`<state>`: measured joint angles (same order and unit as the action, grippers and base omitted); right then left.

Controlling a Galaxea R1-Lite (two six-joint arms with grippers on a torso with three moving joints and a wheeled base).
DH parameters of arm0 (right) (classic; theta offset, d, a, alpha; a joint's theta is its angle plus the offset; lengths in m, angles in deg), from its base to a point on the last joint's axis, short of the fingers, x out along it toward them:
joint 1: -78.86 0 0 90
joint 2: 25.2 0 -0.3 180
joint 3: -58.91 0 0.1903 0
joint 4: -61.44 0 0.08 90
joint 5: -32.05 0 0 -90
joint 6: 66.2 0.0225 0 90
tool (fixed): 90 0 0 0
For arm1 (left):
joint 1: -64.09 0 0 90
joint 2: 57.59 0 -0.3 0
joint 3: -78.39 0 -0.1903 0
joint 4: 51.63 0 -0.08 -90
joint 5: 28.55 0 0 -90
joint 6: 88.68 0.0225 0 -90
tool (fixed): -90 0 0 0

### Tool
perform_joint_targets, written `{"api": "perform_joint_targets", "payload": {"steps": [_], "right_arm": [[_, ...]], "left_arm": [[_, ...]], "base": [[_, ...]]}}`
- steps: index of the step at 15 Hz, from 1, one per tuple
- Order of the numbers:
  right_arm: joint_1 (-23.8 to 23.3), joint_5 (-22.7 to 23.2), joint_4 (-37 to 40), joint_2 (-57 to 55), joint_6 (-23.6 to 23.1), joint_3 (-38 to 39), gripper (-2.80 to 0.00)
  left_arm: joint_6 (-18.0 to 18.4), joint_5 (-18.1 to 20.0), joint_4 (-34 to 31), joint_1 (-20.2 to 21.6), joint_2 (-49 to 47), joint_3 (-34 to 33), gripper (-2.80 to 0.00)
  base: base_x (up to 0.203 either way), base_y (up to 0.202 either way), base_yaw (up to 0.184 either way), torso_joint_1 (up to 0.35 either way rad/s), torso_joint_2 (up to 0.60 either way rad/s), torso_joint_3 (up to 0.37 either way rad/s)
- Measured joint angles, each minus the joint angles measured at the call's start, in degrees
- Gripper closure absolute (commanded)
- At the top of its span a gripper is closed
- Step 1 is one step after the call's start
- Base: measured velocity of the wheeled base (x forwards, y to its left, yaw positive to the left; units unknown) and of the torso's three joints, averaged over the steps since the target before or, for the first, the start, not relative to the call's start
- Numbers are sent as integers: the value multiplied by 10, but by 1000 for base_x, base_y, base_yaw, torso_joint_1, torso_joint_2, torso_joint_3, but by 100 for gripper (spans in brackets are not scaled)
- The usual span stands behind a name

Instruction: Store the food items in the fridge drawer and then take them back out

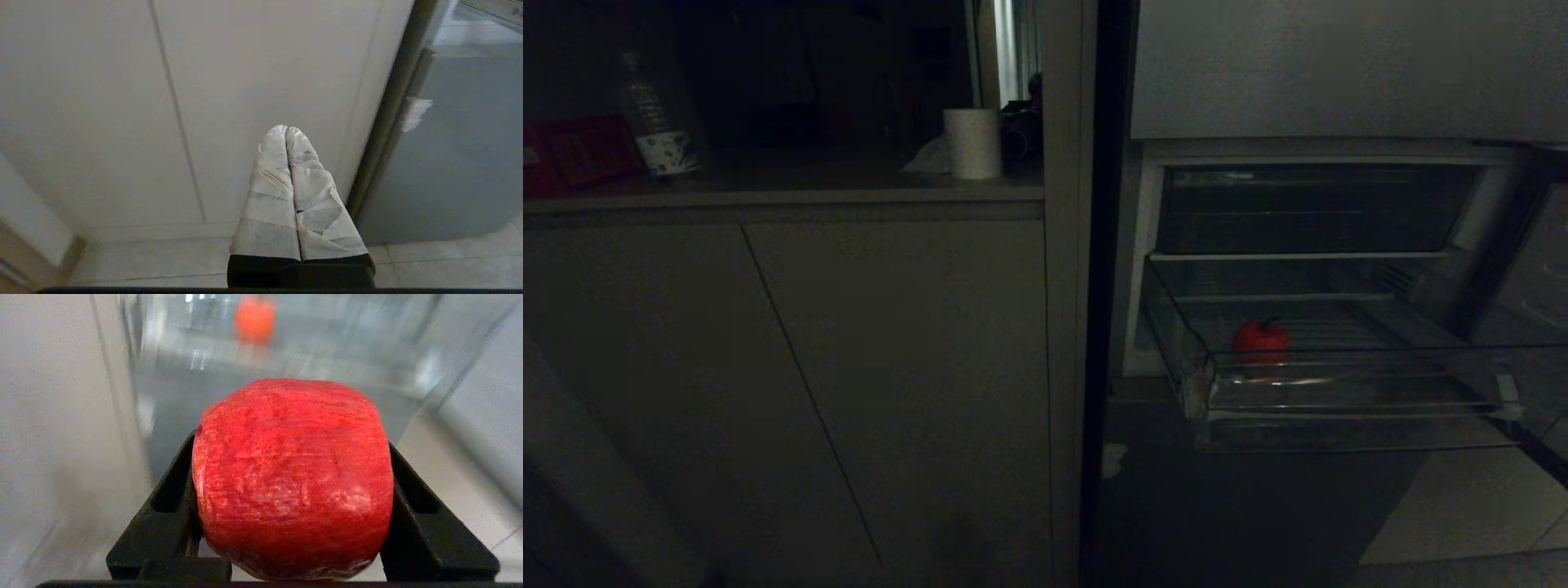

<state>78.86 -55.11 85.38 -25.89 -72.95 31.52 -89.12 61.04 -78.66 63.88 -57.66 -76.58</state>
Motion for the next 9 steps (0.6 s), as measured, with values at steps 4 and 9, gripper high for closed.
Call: {"api": "perform_joint_targets", "payload": {"steps": [4,9], "right_arm": [[0,17,14,-147,23,-142,0],[1,23,19,-530,111,-392,0]], "left_arm": [[0,0,0,0,0,0,0],[0,0,0,0,0,0,0]], "base": [[0,0,0,0,0,0],[0,0,0,0,0,0]]}}
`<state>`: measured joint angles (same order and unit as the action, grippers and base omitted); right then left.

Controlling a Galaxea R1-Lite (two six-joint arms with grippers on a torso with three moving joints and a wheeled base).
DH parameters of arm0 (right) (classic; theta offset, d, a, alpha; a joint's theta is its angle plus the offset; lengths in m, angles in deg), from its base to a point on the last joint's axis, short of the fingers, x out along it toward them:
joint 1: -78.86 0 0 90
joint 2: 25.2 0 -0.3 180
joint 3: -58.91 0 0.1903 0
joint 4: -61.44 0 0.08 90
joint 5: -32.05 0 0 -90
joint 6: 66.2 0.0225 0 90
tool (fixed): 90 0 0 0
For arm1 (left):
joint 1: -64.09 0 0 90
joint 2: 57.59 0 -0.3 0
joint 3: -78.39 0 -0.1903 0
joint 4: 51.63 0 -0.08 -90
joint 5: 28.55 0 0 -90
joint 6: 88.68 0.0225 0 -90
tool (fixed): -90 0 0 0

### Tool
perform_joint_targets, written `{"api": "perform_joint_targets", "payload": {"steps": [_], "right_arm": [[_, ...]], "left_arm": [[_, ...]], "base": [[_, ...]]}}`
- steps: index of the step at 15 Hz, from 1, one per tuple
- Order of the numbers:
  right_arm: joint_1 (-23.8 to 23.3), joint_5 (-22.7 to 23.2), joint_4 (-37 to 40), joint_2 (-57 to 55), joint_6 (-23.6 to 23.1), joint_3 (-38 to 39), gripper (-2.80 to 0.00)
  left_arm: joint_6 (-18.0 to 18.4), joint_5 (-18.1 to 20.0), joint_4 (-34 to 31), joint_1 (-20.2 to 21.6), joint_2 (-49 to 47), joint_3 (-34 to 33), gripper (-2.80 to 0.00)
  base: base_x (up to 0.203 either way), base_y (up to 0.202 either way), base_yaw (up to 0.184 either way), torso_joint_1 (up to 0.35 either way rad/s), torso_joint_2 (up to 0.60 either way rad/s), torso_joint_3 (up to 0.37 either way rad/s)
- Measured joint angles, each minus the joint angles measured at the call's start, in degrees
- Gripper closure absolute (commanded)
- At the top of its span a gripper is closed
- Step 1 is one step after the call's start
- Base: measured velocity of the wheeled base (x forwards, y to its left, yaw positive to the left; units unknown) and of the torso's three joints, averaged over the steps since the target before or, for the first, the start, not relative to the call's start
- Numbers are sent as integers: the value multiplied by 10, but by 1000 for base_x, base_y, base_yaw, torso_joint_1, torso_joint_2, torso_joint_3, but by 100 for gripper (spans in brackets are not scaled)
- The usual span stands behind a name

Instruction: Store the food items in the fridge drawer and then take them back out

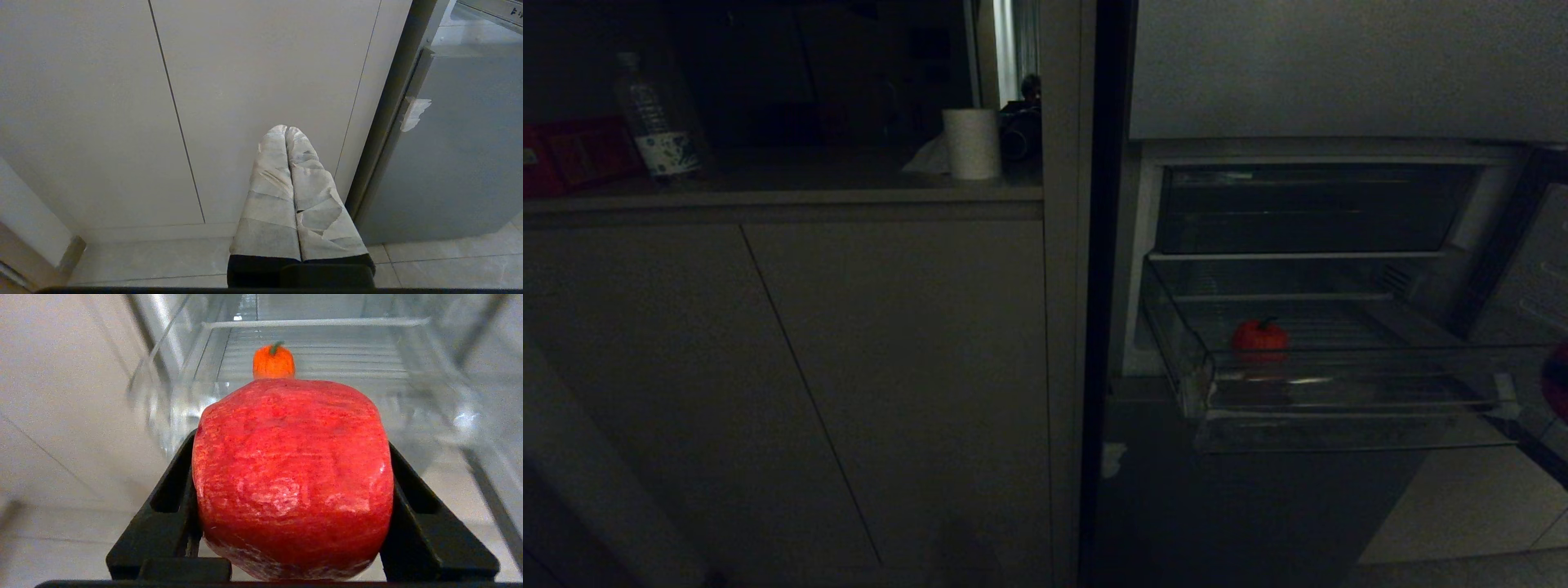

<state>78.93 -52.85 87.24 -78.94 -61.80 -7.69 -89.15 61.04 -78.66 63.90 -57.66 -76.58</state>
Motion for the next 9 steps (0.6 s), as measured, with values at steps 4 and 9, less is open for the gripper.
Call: {"api": "perform_joint_targets", "payload": {"steps": [4,9], "right_arm": [[1,-21,1,-275,36,-210,0],[-2,-52,-24,-505,54,-369,0]], "left_arm": [[0,0,0,0,0,0,0],[0,0,0,0,0,0,0]], "base": [[0,0,0,0,0,0],[0,0,0,0,0,0]]}}
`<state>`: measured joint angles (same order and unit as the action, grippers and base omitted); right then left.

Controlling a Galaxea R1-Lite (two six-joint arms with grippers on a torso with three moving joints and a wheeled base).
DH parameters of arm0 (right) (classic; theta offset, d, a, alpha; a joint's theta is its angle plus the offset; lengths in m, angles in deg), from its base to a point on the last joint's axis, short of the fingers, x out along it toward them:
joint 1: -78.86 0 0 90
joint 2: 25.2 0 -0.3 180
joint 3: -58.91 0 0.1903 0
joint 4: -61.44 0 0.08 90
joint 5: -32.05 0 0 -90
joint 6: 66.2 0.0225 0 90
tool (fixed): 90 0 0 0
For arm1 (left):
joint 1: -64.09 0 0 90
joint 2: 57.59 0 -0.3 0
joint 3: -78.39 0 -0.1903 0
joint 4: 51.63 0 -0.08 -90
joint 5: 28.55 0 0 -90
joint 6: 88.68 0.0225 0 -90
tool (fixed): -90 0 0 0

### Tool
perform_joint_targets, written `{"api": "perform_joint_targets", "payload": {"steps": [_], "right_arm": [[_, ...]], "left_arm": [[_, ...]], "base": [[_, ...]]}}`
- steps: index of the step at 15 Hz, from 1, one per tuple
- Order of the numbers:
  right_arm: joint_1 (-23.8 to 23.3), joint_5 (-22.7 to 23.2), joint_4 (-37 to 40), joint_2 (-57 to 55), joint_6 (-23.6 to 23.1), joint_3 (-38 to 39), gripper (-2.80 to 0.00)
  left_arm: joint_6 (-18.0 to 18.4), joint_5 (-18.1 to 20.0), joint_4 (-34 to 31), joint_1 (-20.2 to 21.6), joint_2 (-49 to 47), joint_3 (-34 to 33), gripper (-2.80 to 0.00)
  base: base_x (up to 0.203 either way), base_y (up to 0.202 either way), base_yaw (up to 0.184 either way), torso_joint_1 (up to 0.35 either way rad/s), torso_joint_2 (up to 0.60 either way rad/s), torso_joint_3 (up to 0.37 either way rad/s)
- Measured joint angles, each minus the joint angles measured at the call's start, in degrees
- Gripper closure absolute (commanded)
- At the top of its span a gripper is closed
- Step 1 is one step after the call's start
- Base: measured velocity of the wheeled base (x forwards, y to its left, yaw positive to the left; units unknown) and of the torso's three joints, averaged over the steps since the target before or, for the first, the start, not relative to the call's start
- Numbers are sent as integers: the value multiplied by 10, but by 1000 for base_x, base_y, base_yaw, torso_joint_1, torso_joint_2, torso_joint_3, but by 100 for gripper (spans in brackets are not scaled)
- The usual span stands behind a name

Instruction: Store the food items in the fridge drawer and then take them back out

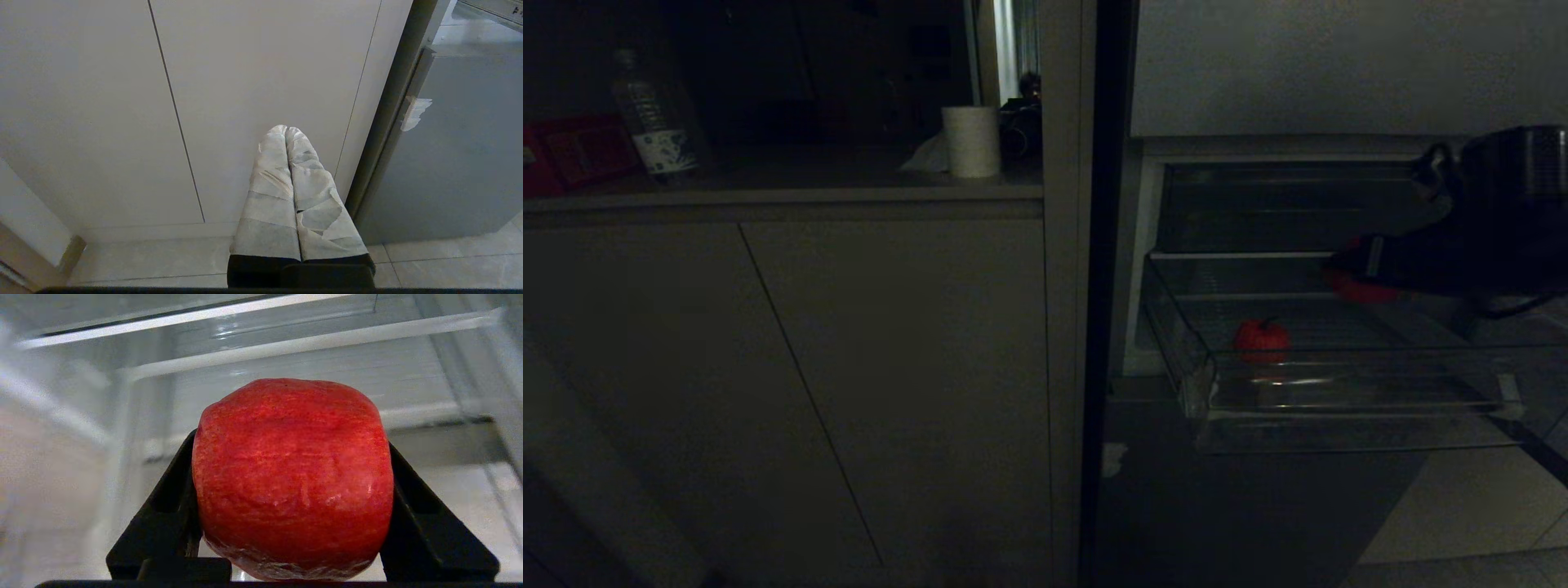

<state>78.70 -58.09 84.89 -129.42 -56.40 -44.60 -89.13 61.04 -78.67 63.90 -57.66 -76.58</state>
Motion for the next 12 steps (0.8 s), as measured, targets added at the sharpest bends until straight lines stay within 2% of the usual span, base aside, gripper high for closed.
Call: {"api": "perform_joint_targets", "payload": {"steps": [5,6,12], "right_arm": [[-13,-40,-31,-105,9,-50,0],[-16,-42,-31,-116,18,-52,-280],[-24,-43,-33,-141,25,-54,-280]], "left_arm": [[0,0,0,0,0,0,0],[0,0,0,0,0,0,0],[0,0,0,0,0,0,0]], "base": [[0,0,0,0,0,0],[0,0,0,0,0,0],[0,0,0,0,0,0]]}}
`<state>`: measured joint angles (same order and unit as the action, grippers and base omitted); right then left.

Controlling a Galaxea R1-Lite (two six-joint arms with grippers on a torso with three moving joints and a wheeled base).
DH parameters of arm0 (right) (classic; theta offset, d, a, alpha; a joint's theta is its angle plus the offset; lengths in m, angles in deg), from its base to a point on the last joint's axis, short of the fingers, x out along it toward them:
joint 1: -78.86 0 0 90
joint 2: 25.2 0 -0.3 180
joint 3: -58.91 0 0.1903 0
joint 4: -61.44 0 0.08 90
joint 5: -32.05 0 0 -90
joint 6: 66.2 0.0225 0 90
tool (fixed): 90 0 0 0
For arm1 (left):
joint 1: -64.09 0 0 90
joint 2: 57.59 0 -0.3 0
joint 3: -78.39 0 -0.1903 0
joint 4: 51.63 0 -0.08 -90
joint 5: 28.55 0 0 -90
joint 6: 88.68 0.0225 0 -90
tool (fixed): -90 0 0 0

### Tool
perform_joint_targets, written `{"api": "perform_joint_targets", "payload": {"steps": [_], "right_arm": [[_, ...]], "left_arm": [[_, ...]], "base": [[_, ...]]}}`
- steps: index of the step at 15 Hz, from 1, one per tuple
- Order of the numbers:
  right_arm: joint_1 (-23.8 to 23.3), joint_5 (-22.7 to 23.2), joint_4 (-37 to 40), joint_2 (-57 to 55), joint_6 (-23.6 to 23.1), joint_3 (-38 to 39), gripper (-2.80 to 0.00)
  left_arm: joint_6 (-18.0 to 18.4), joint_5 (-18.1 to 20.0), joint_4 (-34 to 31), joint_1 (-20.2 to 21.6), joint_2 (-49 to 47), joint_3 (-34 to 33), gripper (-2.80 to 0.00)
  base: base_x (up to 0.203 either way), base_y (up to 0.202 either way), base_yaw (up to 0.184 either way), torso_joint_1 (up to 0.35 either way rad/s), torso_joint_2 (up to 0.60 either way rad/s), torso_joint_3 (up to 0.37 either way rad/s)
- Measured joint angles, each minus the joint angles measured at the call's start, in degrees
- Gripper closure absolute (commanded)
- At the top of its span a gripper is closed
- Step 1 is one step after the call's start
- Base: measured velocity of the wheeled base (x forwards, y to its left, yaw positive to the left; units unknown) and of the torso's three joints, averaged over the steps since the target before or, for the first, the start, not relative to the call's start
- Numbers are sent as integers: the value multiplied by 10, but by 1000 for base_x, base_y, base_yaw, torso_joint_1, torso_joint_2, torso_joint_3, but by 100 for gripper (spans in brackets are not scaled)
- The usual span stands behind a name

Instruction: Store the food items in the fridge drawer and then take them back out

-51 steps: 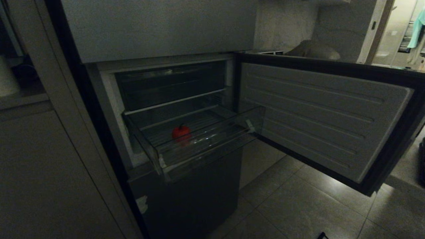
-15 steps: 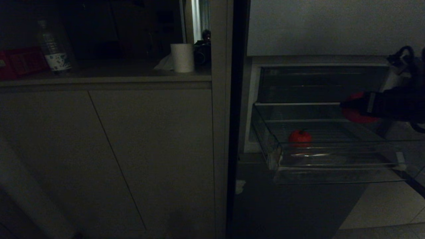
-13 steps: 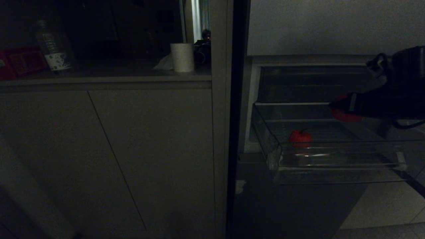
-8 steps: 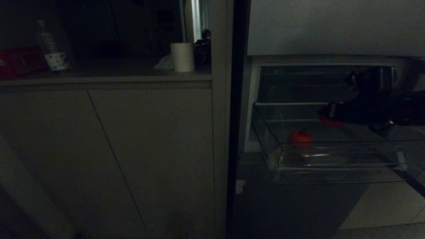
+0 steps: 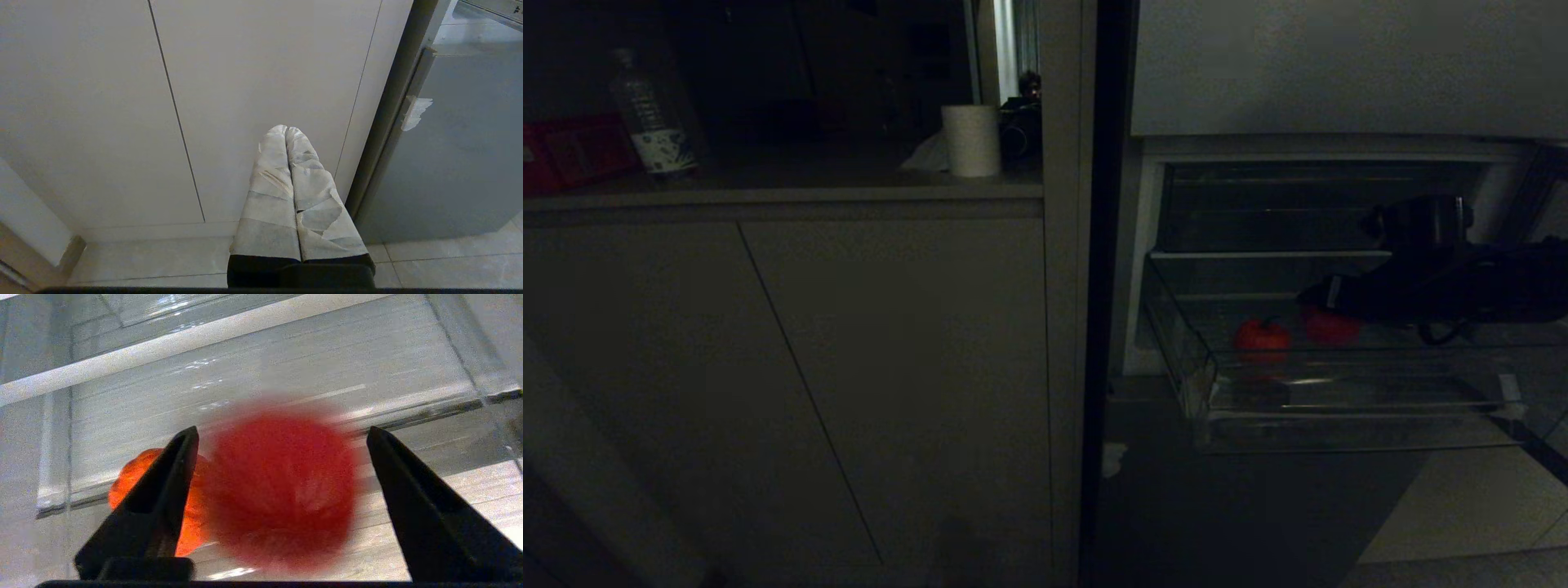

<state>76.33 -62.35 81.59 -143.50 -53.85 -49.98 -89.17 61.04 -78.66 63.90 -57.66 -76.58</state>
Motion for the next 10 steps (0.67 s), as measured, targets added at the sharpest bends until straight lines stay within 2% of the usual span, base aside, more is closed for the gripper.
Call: {"api": "perform_joint_targets", "payload": {"steps": [3,4,8,10], "right_arm": [[-2,0,-1,12,5,-4,-280],[-3,0,-1,20,6,-6,0],[-5,0,1,59,6,4,0],[-5,1,6,108,6,39,0]], "left_arm": [[0,0,0,0,0,0,0],[0,0,0,0,0,0,0],[0,0,0,0,0,0,0],[0,0,0,0,0,0,0]], "base": [[0,0,0,0,0,0],[0,0,0,0,0,0],[0,0,0,0,0,0],[0,0,0,0,0,0]]}}
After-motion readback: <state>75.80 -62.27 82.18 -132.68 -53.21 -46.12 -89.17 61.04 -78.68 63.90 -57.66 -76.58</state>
